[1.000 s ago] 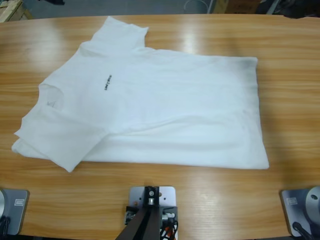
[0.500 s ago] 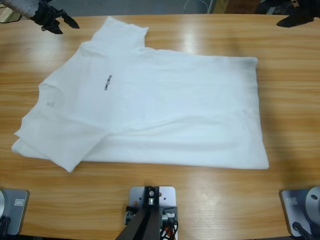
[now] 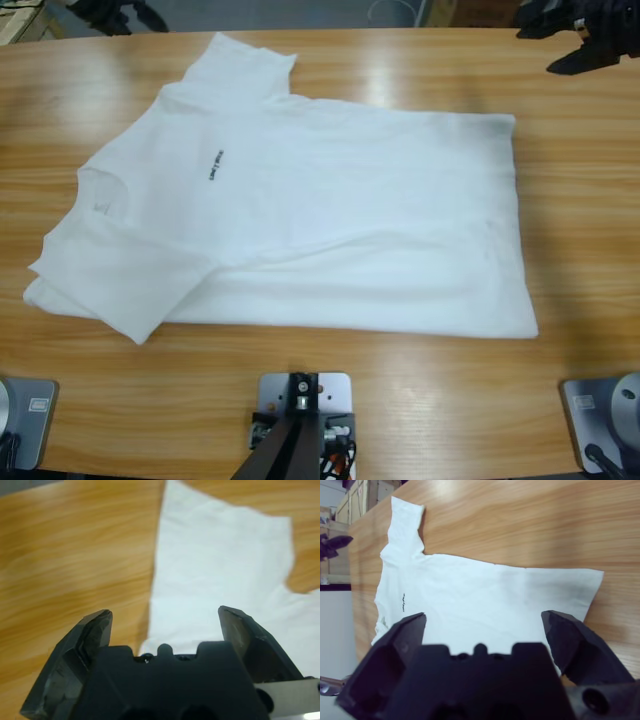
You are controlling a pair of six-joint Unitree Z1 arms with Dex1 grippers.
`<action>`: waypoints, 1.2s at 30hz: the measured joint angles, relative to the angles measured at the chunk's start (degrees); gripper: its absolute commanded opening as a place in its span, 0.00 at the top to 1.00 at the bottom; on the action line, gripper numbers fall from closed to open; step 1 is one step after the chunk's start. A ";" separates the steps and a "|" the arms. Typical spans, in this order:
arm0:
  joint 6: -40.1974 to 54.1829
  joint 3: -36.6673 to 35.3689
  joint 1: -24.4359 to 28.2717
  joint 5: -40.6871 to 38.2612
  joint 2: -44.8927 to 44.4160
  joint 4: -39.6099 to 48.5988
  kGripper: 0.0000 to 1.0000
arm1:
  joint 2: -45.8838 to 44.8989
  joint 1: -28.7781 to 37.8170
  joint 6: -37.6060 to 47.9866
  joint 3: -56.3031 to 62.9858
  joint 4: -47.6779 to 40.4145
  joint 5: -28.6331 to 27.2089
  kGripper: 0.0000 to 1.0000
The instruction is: Fold clothes
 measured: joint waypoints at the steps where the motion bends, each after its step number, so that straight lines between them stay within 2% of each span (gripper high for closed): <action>1: -0.08 -0.74 0.06 -0.95 0.41 0.00 0.18 | 0.00 0.00 -0.18 0.13 0.00 0.00 0.06; 9: -1.32 -5.13 2.05 -4.64 5.62 0.00 0.18 | 0.00 0.00 -0.56 0.47 0.00 0.00 0.06; 16: -8.82 -9.23 2.21 -5.32 8.84 0.31 0.18 | 0.00 0.00 -0.56 0.56 -0.56 0.00 0.06; 25: -14.48 -12.28 1.96 -11.10 11.73 4.71 0.17 | -0.01 0.00 -0.56 1.33 -0.68 0.00 0.06; 30: -14.87 -13.47 1.96 -11.85 13.06 7.48 0.17 | -0.18 0.00 -0.56 2.10 -0.69 0.00 0.06; 36: -14.87 -21.00 1.97 -11.85 16.01 14.52 0.18 | -0.32 0.00 -0.56 2.33 -0.72 0.01 0.06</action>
